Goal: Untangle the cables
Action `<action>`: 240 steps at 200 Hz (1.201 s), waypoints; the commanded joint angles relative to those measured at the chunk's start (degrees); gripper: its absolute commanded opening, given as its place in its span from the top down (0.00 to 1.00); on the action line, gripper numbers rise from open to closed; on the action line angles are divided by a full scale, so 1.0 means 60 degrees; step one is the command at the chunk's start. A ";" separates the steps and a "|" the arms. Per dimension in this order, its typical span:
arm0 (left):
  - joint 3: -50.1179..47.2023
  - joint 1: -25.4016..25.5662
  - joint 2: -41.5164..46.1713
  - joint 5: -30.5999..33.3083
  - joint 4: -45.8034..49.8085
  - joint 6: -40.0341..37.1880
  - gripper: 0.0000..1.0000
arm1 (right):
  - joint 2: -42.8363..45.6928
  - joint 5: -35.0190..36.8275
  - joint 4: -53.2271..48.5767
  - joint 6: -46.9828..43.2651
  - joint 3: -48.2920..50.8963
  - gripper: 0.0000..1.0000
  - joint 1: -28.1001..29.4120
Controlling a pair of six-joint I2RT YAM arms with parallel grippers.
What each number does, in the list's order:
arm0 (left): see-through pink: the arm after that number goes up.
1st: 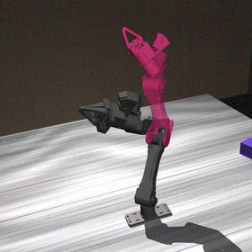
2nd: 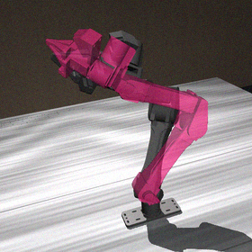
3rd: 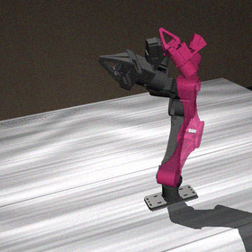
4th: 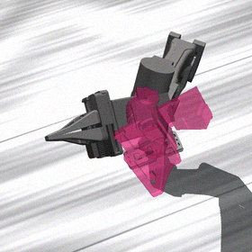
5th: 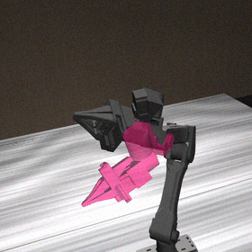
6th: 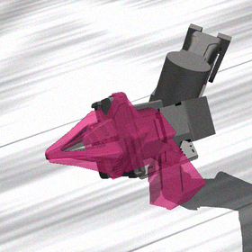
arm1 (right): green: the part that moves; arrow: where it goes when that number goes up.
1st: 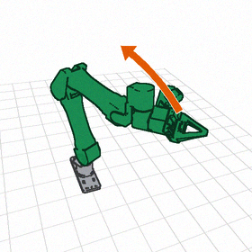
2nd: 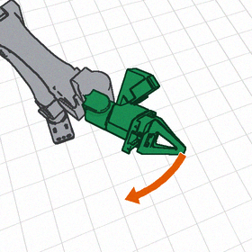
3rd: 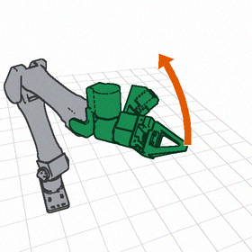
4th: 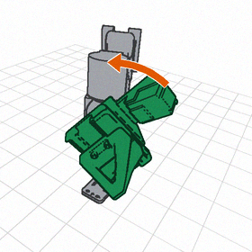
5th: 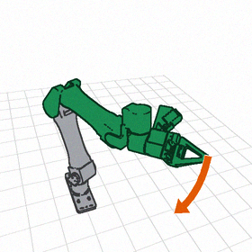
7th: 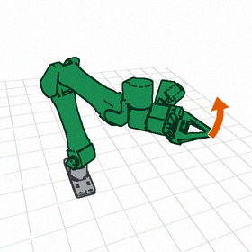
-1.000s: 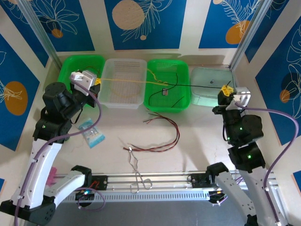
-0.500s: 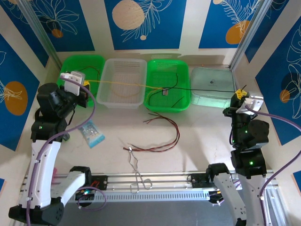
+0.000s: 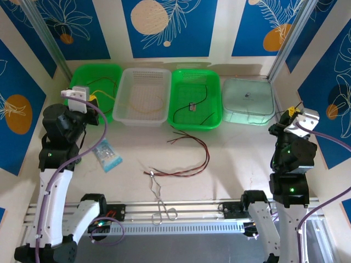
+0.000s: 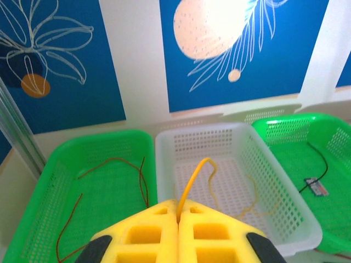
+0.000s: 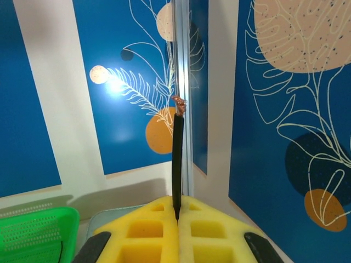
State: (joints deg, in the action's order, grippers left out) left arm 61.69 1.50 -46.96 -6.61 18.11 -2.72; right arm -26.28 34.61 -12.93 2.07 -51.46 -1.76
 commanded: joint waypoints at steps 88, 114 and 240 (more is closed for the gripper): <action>0.0075 -0.0117 0.0048 -0.1373 -0.1187 0.0861 1.00 | -0.1873 -0.3654 0.1217 0.2981 -0.2990 1.00 -0.0062; -0.0007 -0.0118 0.0048 -0.1329 -0.1248 0.0920 1.00 | -0.2950 -0.4960 0.1594 0.4862 -0.3727 1.00 0.0250; 0.0386 -0.0118 -0.0230 -0.1796 -0.1421 0.1548 1.00 | -0.8574 -0.2542 0.3758 0.1598 -0.6551 1.00 0.3906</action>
State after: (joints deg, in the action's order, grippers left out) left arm 62.78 1.45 -48.93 -15.64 11.38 4.91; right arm -75.37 14.52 6.04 16.43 -88.31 20.16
